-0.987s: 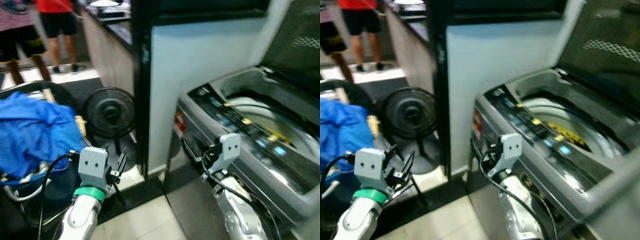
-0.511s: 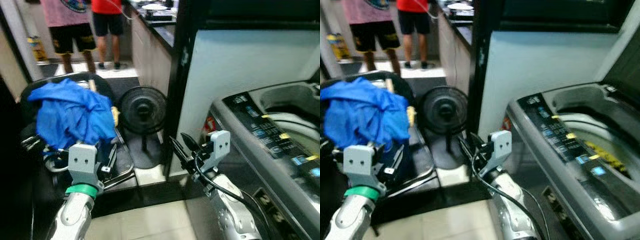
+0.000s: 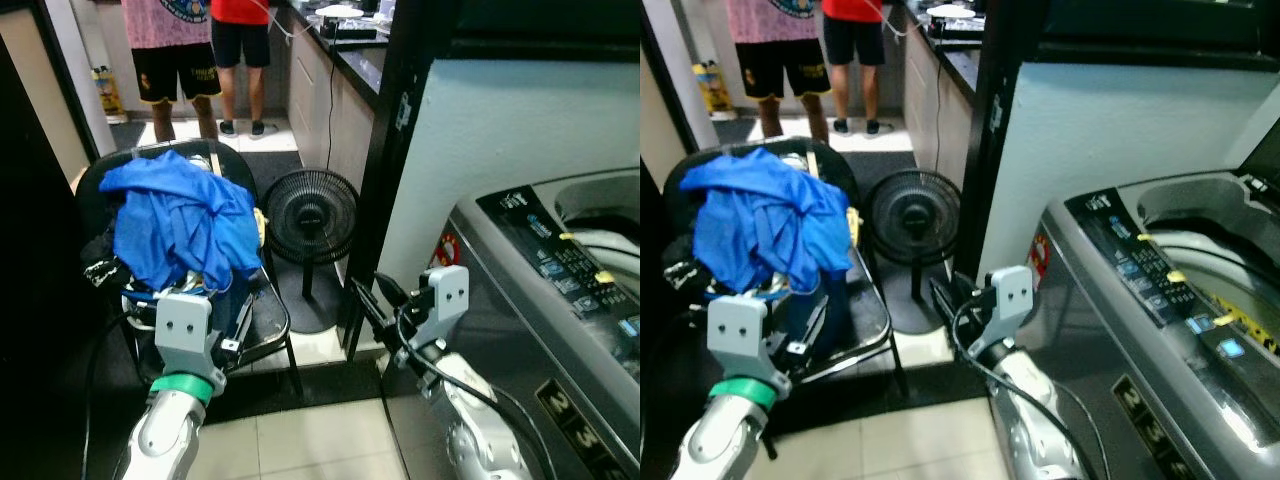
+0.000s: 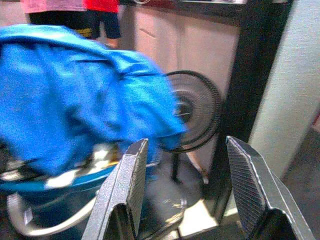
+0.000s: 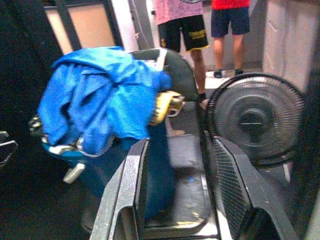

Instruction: Clothes washing

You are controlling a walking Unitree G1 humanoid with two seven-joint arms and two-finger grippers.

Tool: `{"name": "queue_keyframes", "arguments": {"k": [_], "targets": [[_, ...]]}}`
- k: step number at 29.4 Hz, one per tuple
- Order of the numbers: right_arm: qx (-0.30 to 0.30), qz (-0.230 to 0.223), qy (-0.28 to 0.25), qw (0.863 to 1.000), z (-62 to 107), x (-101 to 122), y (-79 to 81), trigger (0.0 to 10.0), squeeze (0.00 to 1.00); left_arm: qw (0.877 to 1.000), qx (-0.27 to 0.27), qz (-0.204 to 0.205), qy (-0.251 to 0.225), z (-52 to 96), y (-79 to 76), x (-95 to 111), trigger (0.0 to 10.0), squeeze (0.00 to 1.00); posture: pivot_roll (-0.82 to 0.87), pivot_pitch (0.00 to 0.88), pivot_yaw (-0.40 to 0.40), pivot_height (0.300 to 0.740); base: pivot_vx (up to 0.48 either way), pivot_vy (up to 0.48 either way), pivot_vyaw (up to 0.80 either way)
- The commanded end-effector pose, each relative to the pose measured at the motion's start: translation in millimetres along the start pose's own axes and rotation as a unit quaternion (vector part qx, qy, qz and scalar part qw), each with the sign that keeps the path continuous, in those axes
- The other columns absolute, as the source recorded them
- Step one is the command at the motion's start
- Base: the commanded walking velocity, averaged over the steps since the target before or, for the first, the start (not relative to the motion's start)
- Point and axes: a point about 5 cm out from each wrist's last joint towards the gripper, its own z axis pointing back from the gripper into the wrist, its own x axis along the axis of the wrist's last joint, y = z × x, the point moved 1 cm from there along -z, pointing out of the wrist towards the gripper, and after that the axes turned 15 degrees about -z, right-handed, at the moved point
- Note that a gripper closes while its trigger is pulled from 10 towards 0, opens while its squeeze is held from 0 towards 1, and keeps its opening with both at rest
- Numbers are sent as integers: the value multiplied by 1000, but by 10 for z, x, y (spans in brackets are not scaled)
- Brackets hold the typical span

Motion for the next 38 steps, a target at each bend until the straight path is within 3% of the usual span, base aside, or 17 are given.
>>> {"name": "queue_keyframes", "arguments": {"k": [1, 10, 15, 38], "targets": [[-5, 4, 18, 1000, 35, -59, -15, 10000, 0, 1000, -3, 6, 8, 36, -19, -52, 10000, 0, 35, 21, -17, 740, 0, 0, 0], [-34, 13, 64, 997, 16, -152, -69, 10000, 0, 999, 9, -1, 42, -3, -73, -144, 10000, 0, 30, 38, -26, 740, 0, 0, 0], [-53, 51, 57, 996, 25, -152, -114, 10000, 0, 999, 19, 5, 42, -40, -69, -142, 10000, 0, 29, 43, -32, 740, 0, 0, 0], [-51, 78, 43, 995, 7, -144, -87, 10000, 0, 999, 27, 13, 32, -38, -98, -113, 10000, 0, 28, 55, -34, 740, 0, 0, 0]]}}
